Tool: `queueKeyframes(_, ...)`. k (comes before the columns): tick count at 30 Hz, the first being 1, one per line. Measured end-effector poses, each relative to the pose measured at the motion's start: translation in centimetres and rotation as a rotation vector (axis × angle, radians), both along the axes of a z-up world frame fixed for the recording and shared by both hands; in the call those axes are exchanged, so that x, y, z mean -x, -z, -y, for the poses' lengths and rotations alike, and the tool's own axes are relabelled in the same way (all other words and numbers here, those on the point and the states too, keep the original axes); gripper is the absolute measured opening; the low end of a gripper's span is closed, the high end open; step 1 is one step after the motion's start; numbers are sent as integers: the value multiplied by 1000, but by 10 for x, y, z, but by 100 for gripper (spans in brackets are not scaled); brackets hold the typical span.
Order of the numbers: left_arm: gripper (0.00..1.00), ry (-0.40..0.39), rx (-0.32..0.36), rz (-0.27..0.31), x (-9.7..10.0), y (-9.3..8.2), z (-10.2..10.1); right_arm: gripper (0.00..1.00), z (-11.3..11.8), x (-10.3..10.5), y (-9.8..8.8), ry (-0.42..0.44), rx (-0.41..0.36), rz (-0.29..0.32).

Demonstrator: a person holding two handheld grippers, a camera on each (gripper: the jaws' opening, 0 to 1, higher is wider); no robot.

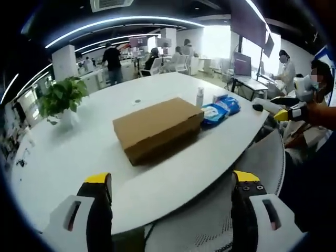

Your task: Operate the shoe box by opening the lid, removing the specified soft item, and placing it in the target area until the item is outside and the box remains undamaged.

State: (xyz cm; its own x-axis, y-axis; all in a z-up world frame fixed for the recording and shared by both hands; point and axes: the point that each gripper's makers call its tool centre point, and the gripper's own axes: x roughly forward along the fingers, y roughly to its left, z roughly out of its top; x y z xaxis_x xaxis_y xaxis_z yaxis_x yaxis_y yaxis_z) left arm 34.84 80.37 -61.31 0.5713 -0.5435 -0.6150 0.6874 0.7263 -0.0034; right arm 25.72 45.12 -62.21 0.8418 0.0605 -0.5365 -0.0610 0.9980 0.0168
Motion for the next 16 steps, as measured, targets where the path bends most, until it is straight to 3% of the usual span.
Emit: queueKeyframes(16,96,-44,19,6,-1,-4,19,96,15,-10,-8,-56,-6,5)
